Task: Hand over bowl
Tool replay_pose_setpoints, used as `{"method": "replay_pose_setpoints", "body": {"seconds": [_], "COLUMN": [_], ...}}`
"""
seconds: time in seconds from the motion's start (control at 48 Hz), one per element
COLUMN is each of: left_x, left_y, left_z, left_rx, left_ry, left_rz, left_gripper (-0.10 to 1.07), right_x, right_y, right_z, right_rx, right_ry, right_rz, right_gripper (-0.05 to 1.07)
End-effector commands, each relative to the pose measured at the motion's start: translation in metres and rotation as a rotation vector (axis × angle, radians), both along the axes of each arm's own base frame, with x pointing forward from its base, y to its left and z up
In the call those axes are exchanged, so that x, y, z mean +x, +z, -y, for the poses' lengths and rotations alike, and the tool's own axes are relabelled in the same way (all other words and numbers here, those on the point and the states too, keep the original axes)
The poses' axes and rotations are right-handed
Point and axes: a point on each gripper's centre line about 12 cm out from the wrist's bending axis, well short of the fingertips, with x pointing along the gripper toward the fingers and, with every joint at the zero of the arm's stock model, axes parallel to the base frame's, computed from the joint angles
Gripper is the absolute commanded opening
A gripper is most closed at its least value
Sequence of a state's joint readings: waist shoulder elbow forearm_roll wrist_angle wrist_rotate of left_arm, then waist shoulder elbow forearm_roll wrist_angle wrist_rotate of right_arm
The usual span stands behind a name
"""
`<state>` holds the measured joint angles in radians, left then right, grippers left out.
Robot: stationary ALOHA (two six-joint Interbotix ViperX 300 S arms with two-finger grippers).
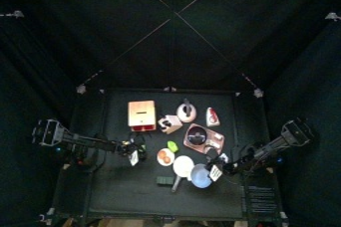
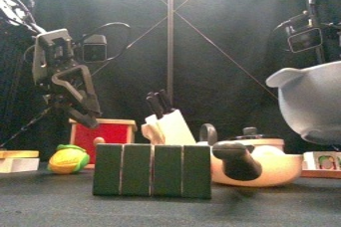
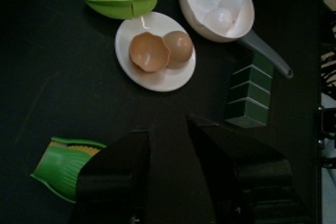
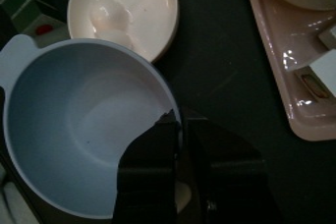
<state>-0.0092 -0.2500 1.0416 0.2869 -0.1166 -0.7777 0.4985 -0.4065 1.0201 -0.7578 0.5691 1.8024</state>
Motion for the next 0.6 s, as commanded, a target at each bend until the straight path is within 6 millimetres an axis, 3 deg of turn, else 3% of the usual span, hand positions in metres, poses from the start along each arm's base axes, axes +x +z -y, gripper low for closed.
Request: {"method": "replay_pose_setpoints", "body": {"seconds": [0.0,0.229,0.583], "left_x": [0.003,-0.002,0.004], "left_y": [0.007,0.018,0.078], "left_z": [0.001,0.001,0.017], "left_rx": [-0.001,-0.019,-0.072], "left_ry": [-0.004,0.008,-0.025], "left_rz": [0.03,0.07,0.291], "left_gripper": [0.73,0.73,0.74], "right_x": [0.012,0.047,0.1], "right_y": [0.016,0.03,0.031], "right_z": [-0.003,-0.008,0.018], "right_rx": [0.013,-0.033,-0.071], "right_ry": [0.016,0.095,-0.023], "right_rz": [0.064,0.153,0.152], "right_gripper": [0.44,0.44,0.44]}}
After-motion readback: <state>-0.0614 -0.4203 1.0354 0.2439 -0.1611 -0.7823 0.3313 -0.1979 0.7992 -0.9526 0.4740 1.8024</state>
